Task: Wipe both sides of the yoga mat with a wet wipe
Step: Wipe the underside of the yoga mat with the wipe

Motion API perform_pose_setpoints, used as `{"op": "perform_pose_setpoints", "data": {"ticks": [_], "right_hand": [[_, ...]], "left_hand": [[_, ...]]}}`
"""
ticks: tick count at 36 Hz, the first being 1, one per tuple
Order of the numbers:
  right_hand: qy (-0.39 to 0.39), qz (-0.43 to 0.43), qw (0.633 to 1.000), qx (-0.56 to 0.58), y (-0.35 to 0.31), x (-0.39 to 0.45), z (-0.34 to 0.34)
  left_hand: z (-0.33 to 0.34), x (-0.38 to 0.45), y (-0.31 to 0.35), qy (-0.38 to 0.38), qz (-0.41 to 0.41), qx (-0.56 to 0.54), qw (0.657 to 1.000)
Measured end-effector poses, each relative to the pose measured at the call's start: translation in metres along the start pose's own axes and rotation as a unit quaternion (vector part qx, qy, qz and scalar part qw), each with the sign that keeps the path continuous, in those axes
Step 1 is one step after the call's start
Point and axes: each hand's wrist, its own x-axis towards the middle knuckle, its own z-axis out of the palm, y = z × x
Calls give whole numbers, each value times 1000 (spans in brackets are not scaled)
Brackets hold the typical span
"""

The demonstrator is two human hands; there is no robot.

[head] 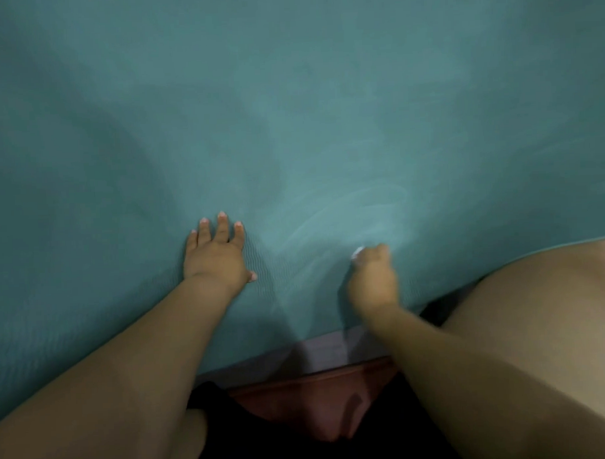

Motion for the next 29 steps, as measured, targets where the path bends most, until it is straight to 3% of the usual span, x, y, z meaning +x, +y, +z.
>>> {"op": "perform_pose_setpoints", "data": {"ticks": [2,4,6,8,12,14,16,18,20,22,25,29], "right_hand": [[-65,-142,988,15,-39,-36,11],[-141,-310,940,30,-58,-64,18],[-169,-360,917,34,-48,-65,25],[-150,-304,941,24,-23,-51,31],[-62,-48,997,-12,39,-17,3],[-38,76,996,-18,68,-10,-15],[-57,124,990,-31,75,-13,-25],[-74,113,990,-40,59,-25,-26],[-72,49,995,-57,33,-39,-15],[-77,-55,995,-21,0,-54,6],[-155,-206,966,16,-34,-70,22],[-166,-149,973,52,-18,-65,8]], "left_hand": [[0,0,0,-2,2,4,1000],[0,-1,-1,-3,4,7,1000],[0,-3,-1,-6,6,10,1000],[0,-5,1,-8,10,10,1000],[0,-9,3,-14,17,9,1000],[0,-12,5,-20,26,9,999],[0,-15,8,-27,35,8,999],[1,-19,10,-33,41,8,999],[2,-23,13,-37,47,9,998],[4,-26,15,-43,56,14,997],[4,-31,18,-56,69,32,996],[8,-41,21,-62,93,65,992]]}}
